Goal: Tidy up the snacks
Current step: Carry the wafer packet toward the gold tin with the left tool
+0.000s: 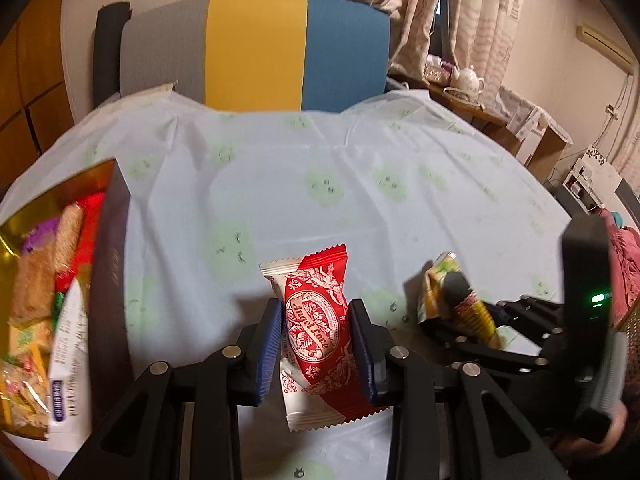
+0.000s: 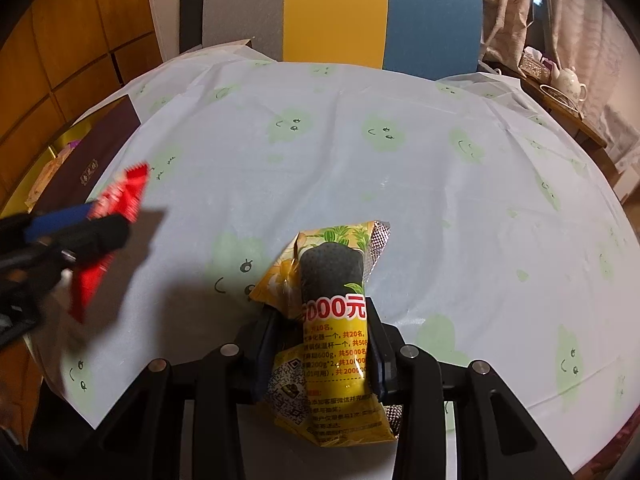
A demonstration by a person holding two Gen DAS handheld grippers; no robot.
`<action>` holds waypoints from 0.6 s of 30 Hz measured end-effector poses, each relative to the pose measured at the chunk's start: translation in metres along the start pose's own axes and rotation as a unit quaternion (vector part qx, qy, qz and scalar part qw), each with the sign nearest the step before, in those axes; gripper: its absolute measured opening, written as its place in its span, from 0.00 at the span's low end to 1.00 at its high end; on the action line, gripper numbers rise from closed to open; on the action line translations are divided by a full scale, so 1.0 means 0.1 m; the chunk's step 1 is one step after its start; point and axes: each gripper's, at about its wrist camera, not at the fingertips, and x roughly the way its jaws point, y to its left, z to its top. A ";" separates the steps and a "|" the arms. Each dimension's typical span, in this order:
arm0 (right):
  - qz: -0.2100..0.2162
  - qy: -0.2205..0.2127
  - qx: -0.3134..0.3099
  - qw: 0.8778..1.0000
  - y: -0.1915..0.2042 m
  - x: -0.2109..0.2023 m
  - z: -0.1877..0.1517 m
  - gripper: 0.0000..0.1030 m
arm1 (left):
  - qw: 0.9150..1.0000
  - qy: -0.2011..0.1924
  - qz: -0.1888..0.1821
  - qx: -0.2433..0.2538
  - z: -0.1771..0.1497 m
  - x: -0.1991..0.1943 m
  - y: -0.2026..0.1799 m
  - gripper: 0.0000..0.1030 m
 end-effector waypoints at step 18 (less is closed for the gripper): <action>0.011 -0.014 0.013 1.000 -0.06 -0.01 -0.03 0.38 | 0.999 -0.046 0.023 -0.017 0.10 -0.60 0.21 0.33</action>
